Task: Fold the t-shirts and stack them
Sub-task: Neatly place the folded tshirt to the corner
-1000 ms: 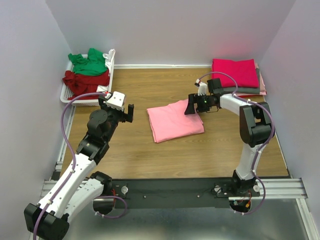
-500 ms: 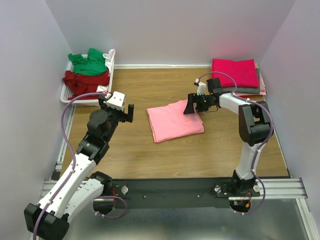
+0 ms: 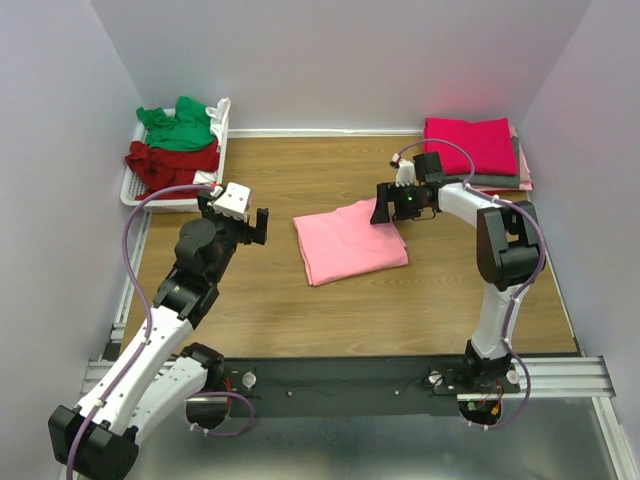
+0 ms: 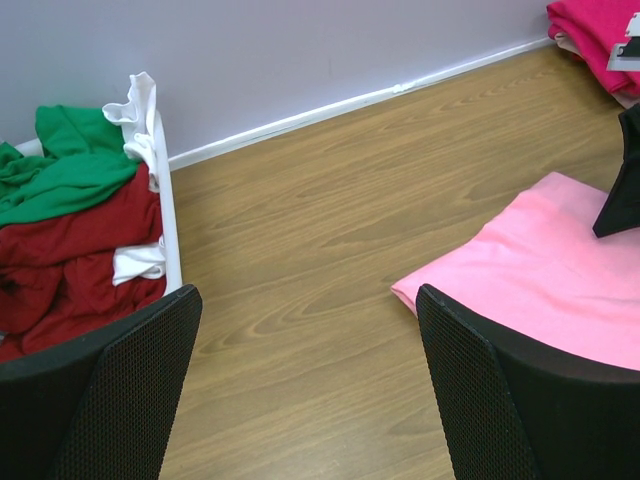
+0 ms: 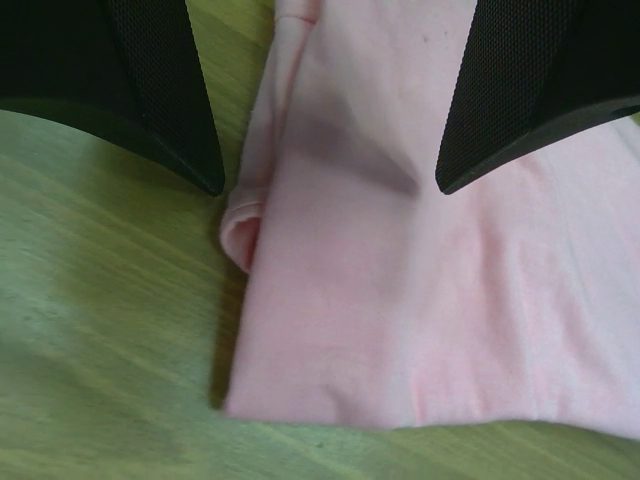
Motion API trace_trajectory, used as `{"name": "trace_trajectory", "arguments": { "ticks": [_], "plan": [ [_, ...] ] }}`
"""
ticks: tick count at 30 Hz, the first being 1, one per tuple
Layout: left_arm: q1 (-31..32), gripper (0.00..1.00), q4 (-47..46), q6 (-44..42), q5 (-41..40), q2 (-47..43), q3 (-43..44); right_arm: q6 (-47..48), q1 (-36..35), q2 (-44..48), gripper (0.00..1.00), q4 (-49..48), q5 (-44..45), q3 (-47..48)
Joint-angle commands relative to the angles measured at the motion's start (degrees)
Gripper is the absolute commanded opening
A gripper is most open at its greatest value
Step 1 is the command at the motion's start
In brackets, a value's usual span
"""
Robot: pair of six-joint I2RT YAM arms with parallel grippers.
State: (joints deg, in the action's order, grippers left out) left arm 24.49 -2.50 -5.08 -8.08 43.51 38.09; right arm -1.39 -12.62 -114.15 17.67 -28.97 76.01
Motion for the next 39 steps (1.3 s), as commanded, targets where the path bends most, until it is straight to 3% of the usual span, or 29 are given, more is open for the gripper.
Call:
{"name": "trace_trajectory", "arguments": {
  "ticks": [1,13,16,22,26,33,35,38,39],
  "plan": [
    [0.2,0.95,-1.4,0.0,1.6,0.1,-0.5,0.9,0.8,-2.0,0.93,1.7,5.6,2.3],
    [0.2,0.95,-1.4,-0.1,1.6,0.1,-0.5,0.9,0.5,-7.1,0.9,4.9,-6.8,2.8],
    [0.2,0.95,-1.4,-0.1,1.5,0.0,-0.5,0.9,-0.1,-7.9,0.83,6.1,-11.2,2.7],
    [0.2,0.95,-1.4,-0.2,1.5,-0.1,-0.5,0.4,-0.8,-7.8,0.74,6.8,-11.4,1.2],
    [0.2,0.95,-1.3,-0.1,1.6,-0.2,-0.5,-0.5,-0.8,-7.9,0.54,6.7,-9.1,1.0],
    [0.2,0.95,-1.3,-0.2,1.4,-0.4,-0.6,-1.0,-0.8,-8.6,0.3,6.9,-8.1,1.9],
    [0.2,0.95,-1.3,-0.2,1.5,-0.4,-0.5,-0.9,-0.8,-8.5,0.14,6.9,-7.9,2.2],
    [0.2,0.95,-1.4,-0.2,1.4,-0.3,-0.6,-0.4,-0.7,-8.0,0.0,7.4,-8.4,3.1],
    [0.2,0.95,-1.3,-0.2,1.5,-0.4,-0.6,-0.2,-0.7,-7.8,0.0,7.6,-8.6,3.4]
  ]
}}
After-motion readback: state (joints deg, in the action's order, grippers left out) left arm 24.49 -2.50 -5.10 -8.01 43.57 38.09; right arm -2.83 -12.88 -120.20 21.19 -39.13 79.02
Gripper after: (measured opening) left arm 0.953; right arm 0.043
